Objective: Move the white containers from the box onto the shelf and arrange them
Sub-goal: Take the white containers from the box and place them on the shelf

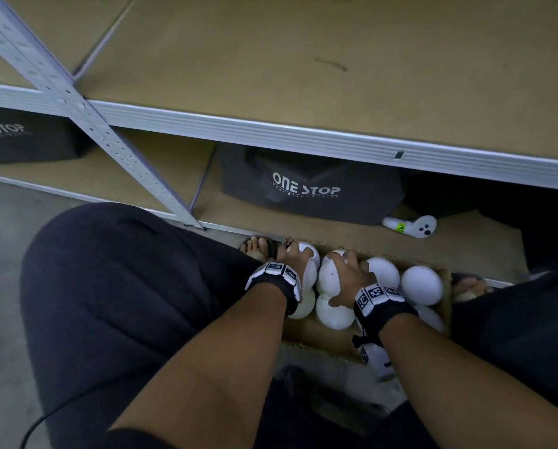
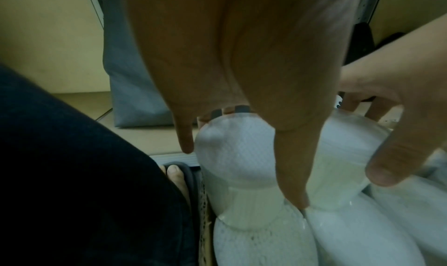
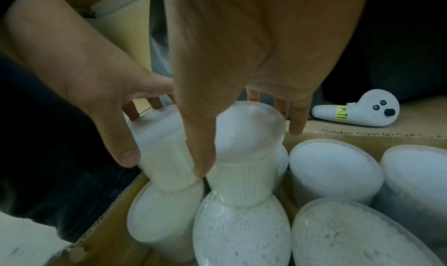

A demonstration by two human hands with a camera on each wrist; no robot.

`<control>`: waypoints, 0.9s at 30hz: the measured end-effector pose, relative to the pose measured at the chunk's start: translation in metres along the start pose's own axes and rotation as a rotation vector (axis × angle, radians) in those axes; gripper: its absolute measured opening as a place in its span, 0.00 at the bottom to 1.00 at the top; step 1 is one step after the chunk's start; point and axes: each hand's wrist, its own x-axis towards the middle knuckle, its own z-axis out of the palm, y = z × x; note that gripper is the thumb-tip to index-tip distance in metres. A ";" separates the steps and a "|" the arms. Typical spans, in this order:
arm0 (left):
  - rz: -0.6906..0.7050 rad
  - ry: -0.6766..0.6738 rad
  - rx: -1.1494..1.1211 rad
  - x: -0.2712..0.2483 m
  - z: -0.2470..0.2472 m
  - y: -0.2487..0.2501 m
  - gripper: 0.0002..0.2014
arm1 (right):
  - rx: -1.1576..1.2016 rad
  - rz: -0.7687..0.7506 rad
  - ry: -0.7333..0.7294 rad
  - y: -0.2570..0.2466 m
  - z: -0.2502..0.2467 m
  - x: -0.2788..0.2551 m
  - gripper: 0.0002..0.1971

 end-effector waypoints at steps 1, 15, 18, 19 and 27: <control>-0.003 0.006 -0.007 0.001 0.001 0.001 0.46 | 0.003 0.004 0.005 -0.001 0.000 0.000 0.48; 0.018 0.078 -0.038 -0.010 -0.034 0.015 0.42 | 0.019 0.011 0.050 0.004 -0.043 -0.017 0.43; 0.055 0.123 0.016 -0.016 -0.051 0.025 0.40 | 0.040 0.016 0.094 0.000 -0.058 -0.027 0.40; 0.062 0.146 0.044 -0.019 -0.057 0.026 0.41 | 0.040 0.010 0.098 -0.001 -0.064 -0.031 0.43; 0.097 0.231 0.035 -0.052 -0.109 0.036 0.47 | -0.046 -0.042 0.113 -0.002 -0.125 -0.075 0.44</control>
